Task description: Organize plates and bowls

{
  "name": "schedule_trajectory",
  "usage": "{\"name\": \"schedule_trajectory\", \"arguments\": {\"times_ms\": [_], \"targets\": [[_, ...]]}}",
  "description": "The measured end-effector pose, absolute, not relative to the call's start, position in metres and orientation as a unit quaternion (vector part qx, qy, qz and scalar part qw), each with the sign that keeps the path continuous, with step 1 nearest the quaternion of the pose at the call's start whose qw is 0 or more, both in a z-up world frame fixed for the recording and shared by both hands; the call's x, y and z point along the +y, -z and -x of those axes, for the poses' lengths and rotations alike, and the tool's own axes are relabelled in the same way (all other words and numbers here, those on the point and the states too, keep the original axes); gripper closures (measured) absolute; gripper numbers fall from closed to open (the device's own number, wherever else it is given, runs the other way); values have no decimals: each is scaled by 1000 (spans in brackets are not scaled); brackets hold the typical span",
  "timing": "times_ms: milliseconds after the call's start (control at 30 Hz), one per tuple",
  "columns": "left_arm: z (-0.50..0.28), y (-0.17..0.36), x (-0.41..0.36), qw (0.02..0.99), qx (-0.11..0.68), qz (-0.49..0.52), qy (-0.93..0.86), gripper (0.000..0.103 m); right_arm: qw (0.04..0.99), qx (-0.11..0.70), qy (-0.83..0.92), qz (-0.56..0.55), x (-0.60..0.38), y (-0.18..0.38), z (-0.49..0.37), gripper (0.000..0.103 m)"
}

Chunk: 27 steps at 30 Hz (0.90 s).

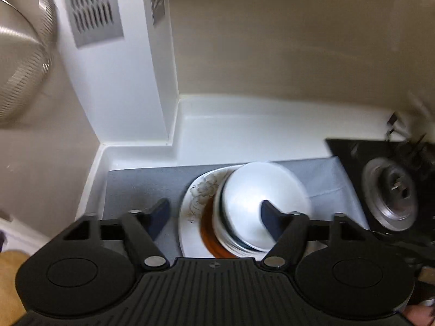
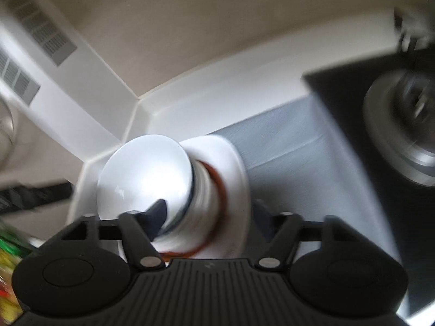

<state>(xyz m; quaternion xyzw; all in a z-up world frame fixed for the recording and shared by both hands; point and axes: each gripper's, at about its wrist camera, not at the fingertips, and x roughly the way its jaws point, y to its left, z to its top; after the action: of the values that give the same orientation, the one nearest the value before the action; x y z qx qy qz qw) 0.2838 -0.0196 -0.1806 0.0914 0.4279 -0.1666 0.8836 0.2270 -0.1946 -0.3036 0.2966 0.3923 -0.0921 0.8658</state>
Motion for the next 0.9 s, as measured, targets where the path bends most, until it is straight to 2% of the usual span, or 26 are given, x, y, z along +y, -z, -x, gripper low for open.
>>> {"name": "schedule_trajectory", "arguments": {"times_ms": [67,133,233,367,533,633,900], "targets": [[-260,154,-18,896,408,-77,156,11,875,385,91,-278,-188,274,-215,17],[-235,127,-18,906,393,-73,137,8,882,386,80,-257,-179,241,-203,8],[-208,92,-18,901,415,-63,109,7,890,386,58,-236,-169,196,-181,1],[-177,58,-26,892,431,-92,97,7,885,404,53,-226,-161,145,-152,1],[-138,34,-28,895,431,-79,77,7,881,431,82,-178,-155,104,-121,0],[-118,27,-38,894,428,-107,73,8,871,456,84,-164,-153,94,-108,0],[-91,20,-53,899,423,-98,47,8,879,445,83,-150,-150,77,-84,1]]}}
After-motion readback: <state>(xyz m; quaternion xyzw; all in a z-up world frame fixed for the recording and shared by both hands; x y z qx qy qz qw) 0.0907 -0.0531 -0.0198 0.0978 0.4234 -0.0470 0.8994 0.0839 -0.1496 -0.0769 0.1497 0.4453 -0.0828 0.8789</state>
